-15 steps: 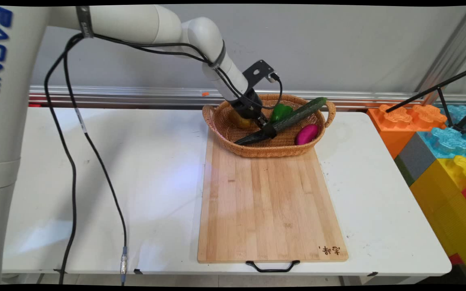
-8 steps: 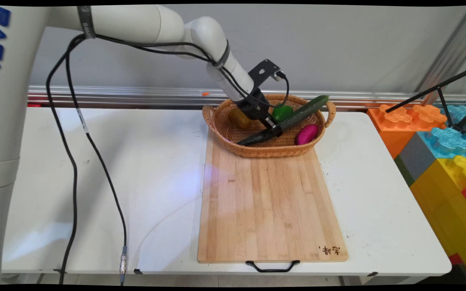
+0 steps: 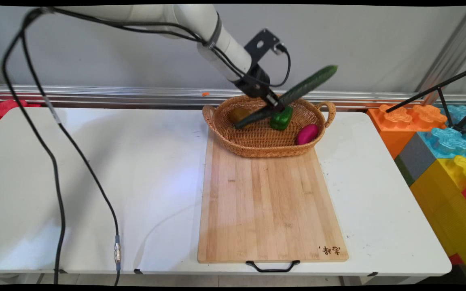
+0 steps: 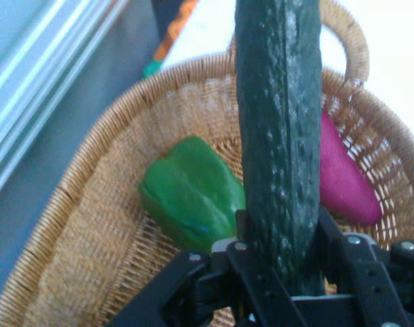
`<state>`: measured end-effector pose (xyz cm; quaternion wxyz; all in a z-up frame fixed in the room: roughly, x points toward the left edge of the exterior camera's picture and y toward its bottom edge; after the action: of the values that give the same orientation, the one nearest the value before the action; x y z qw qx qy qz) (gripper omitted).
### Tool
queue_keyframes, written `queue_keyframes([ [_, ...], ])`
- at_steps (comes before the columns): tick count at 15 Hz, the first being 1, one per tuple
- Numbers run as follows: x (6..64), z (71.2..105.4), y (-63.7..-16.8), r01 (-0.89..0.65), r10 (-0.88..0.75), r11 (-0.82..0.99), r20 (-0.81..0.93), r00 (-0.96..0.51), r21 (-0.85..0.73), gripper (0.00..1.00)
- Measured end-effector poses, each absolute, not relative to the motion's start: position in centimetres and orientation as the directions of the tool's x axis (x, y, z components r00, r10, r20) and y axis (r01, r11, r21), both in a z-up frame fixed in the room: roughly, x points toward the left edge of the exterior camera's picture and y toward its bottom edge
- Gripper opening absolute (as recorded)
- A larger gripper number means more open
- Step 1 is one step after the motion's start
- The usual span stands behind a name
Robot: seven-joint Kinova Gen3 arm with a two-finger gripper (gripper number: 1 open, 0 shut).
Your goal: Place the picked object on the cutting board
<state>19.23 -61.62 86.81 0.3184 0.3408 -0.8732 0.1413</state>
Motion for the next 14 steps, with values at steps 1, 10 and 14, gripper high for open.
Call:
queue_keyframes([
  [1, 19.0, 87.7, -61.1, -0.687, -0.492, 0.726, 0.666, -0.561, -0.043, 0.0],
  [10, 14.8, 91.0, -53.8, -0.53, -0.38, 0.846, 0.621, -0.686, -0.068, 0.0],
  [14, 14.6, 89.8, -51.3, -0.465, -0.35, 0.879, 0.52, -0.779, -0.104, 0.0],
])
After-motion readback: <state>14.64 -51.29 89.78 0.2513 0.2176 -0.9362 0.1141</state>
